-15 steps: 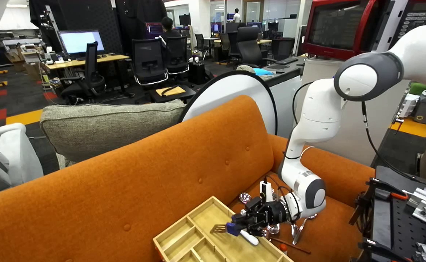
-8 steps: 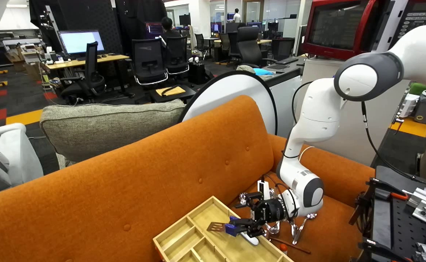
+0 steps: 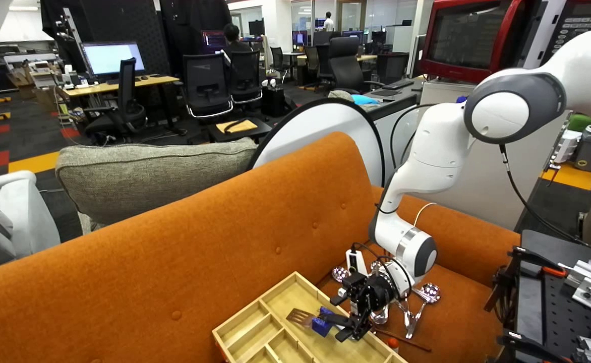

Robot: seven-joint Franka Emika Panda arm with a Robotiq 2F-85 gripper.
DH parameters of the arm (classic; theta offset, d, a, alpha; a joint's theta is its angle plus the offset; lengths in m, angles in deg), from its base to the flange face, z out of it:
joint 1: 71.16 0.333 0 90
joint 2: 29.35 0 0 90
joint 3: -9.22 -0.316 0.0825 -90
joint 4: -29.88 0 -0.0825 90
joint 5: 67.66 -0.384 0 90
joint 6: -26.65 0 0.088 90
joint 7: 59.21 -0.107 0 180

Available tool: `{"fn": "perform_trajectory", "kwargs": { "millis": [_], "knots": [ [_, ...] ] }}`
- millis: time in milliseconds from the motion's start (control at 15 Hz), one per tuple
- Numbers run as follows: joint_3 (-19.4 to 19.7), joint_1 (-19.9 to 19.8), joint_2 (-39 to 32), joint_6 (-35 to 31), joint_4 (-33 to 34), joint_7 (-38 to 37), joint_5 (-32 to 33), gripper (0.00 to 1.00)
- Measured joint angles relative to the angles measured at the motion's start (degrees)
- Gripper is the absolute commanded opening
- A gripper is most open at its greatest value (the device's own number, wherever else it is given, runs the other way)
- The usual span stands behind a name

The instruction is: Pick the spatula and put it in the box

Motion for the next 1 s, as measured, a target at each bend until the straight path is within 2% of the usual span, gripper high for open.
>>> {"fn": "perform_trajectory", "kwargs": {
  "millis": [600, 800, 1000],
  "knots": [
    [7.5, 4.5, 6.6, -7.0, 1.6, -3.3, 19.5, 1.0],
    [8.2, 6.1, 9.2, -9.4, 1.5, -3.4, 26.2, 1.0],
    [7.4, 9.4, 12.2, -11.2, 1.2, -3.4, 31.2, 1.0]
  ]
}}
